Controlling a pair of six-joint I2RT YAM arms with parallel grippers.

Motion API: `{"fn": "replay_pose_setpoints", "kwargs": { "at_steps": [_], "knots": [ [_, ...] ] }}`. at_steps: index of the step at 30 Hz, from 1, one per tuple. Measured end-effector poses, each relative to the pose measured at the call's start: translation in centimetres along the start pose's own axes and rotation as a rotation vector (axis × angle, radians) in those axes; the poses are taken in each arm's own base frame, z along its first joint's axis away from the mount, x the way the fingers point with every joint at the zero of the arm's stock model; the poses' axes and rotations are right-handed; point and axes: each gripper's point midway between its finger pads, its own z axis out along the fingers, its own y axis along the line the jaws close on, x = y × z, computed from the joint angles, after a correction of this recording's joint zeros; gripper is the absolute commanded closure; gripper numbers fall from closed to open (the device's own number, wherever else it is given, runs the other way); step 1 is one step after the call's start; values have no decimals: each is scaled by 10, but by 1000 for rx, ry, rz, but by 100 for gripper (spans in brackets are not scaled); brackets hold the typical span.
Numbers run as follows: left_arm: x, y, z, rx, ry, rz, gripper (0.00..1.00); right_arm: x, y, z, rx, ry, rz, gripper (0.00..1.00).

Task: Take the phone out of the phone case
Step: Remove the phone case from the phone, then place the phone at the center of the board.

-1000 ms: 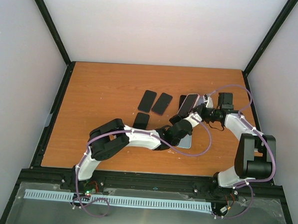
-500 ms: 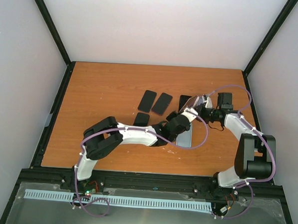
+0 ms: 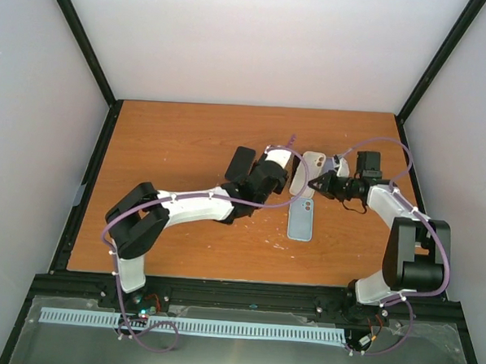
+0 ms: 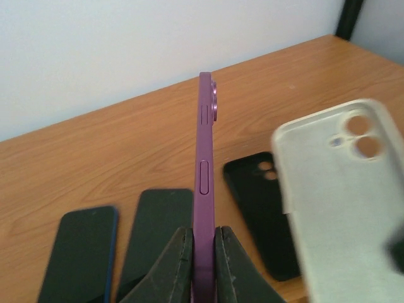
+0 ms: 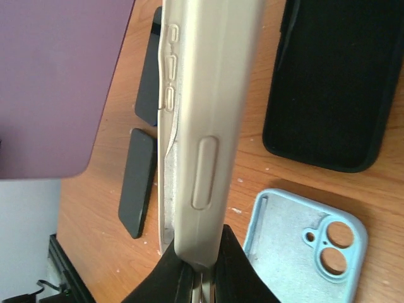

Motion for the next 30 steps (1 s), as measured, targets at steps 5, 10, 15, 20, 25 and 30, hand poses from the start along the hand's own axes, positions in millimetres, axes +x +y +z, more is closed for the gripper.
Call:
{"fn": "replay_pose_setpoints", "kwargs": {
  "at_steps": [5,10,15,20,25,30],
  "knots": [
    [17,32,-3,-70,33,-4,100,-7,-15,-12,70,-41,-30,97],
    [14,38,-22,-68,41,22,100,-28,-43,-37,186,-62,-82,97],
    [15,24,-41,-106,46,134,100,-50,-55,-67,220,-67,-202,97],
    [52,8,-52,-133,146,280,100,-22,-65,-74,250,49,-265,97],
    [93,13,-51,-168,265,401,100,7,-71,-76,270,175,-308,97],
    [124,15,-51,-222,338,513,100,29,-77,-78,280,261,-320,97]
  ]
}}
